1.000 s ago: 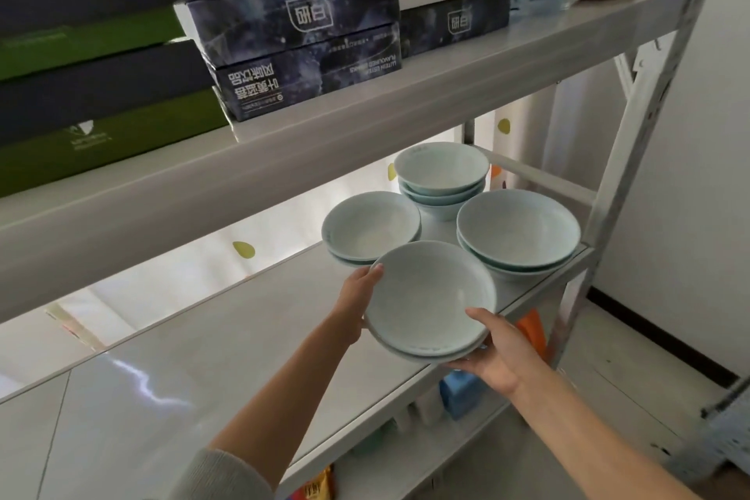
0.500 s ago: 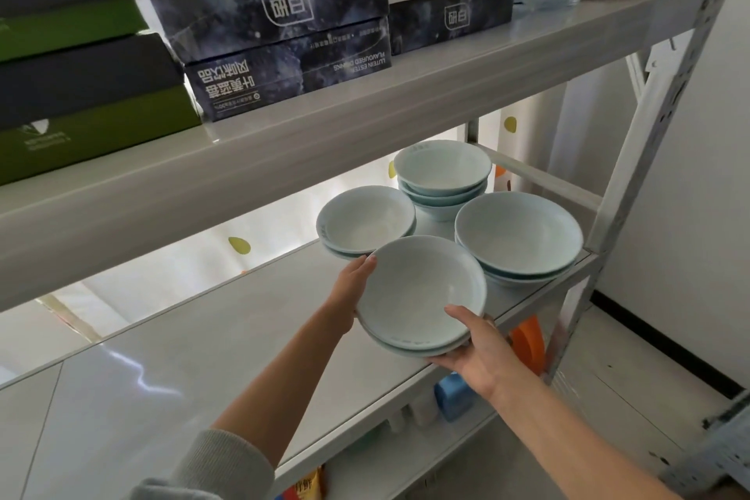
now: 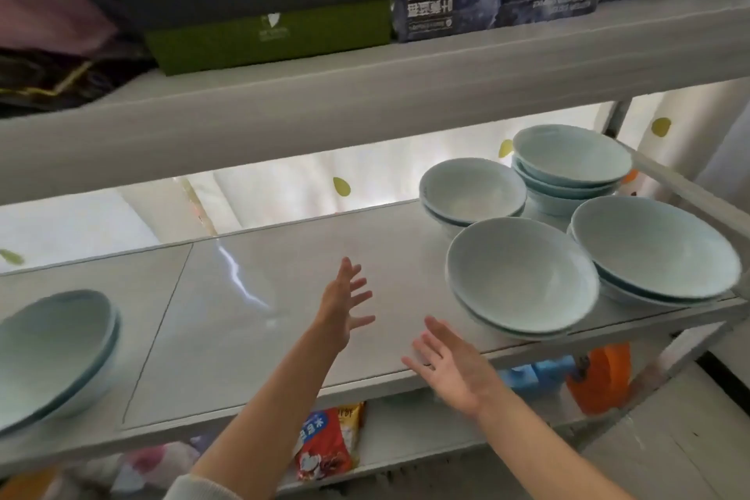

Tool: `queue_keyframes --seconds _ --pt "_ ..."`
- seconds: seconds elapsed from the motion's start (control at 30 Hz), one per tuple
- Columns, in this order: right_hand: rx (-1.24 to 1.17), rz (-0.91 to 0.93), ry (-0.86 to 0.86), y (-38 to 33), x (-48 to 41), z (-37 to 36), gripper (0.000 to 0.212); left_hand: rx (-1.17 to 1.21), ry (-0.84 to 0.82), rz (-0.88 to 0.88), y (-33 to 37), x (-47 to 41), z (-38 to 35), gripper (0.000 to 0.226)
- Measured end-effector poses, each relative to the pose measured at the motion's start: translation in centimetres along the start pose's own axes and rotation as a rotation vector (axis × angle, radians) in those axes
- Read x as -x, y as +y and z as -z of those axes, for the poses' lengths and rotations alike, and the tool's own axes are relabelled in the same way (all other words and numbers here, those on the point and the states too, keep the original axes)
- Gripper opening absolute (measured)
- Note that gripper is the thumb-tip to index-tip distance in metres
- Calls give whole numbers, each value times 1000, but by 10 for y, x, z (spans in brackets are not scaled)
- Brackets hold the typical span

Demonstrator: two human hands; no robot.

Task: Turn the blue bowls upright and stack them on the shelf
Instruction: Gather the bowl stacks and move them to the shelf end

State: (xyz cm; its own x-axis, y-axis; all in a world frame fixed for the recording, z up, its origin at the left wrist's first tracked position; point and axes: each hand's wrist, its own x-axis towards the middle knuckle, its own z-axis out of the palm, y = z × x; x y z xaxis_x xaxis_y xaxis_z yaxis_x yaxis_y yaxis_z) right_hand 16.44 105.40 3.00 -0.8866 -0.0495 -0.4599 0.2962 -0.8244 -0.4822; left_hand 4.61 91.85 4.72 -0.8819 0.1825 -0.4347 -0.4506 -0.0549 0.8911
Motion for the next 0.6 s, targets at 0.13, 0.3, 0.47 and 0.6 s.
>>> queue_keyframes --seconds 0.13,0.3,0.47,0.6 --pt "82 -75 -68 38 -18 -40 148 90 111 -25 -7 23 75 60" --pt "72 -177 -73 106 -41 -97 105 251 181 8 -13 52 171 59" --pt "80 -244 -110 181 -67 -155 93 438 202 77 -23 82 274 54" --pt "112 -293 -136 232 -84 -193 95 604 192 136 -33 105 354 35"
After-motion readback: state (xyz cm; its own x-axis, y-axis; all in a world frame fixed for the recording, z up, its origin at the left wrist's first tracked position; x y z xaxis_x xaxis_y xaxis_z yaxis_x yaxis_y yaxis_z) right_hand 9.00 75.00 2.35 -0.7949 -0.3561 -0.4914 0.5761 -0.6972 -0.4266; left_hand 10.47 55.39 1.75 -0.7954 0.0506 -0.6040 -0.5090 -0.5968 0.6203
